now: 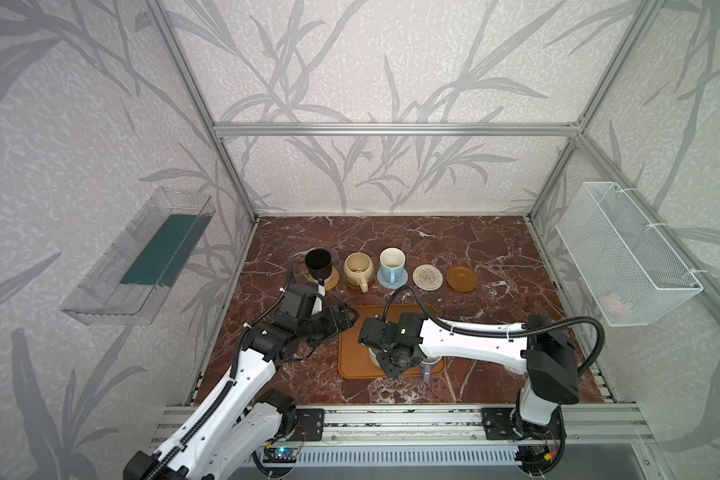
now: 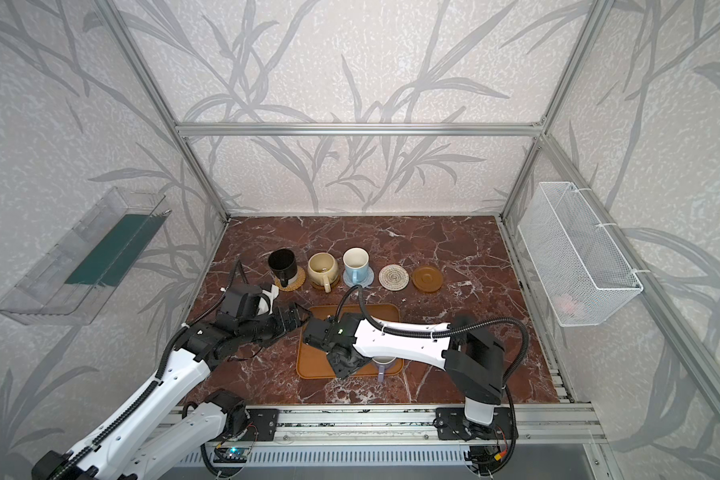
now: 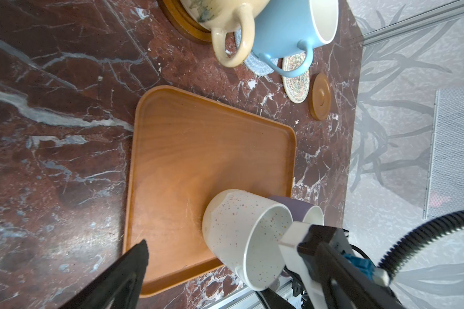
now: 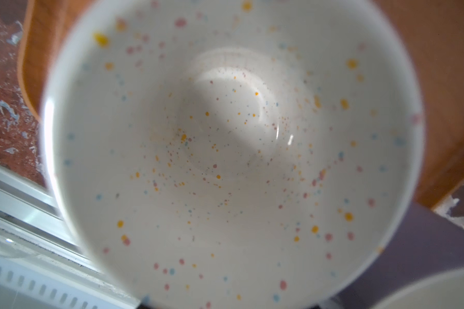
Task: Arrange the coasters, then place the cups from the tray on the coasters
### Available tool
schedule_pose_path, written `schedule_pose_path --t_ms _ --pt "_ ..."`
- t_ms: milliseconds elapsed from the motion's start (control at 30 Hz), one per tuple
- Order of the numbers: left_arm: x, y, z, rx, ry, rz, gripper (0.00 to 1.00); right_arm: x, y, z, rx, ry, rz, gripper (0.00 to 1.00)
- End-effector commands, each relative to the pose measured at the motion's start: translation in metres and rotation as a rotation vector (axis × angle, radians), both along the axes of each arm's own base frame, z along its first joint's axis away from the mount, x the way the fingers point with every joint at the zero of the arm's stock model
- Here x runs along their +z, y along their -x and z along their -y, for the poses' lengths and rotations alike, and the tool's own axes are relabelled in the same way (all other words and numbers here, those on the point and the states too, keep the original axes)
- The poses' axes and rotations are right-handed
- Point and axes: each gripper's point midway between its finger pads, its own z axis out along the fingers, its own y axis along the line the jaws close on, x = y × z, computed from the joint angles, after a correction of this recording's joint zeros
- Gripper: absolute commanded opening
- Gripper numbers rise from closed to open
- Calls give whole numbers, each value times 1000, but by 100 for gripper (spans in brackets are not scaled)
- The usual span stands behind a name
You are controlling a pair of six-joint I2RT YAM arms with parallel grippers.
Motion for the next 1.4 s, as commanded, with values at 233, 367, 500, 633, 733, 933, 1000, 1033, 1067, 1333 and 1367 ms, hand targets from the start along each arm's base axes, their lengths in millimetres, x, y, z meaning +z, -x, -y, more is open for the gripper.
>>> schedule_pose_path --t_ms 233,367,500,633,733,933,1000,1033,1067,1333,1367 --pt "-8 4 1 58 83 -27 99 -13 -4 -8 1 -43 19 34" --pt "-11 7 0 67 97 -39 99 -20 -5 -8 -12 -34 18 28" --pt "-12 7 0 82 110 -41 99 -21 -7 -8 -14 -29 31 21" --pt "-10 6 2 84 127 -42 99 -17 -8 -9 -16 -45 48 15" --pt "-7 6 2 87 136 -37 99 -15 -9 -10 -15 -55 57 7" --pt "-7 4 3 93 146 -39 100 -11 -9 -10 -11 -62 73 0" --pt "-6 4 3 95 148 -37 99 -7 -9 -11 -6 -74 87 0" --pt "-5 4 3 97 149 -31 99 -4 -9 -11 -4 -82 94 0" --pt "-3 3 3 99 150 -26 99 -1 -10 -12 -4 -94 103 0" --pt "11 0 8 101 225 31 99 22 -16 -16 -11 -157 158 0" --pt "12 0 7 105 228 36 99 24 -16 -16 -11 -162 164 0"
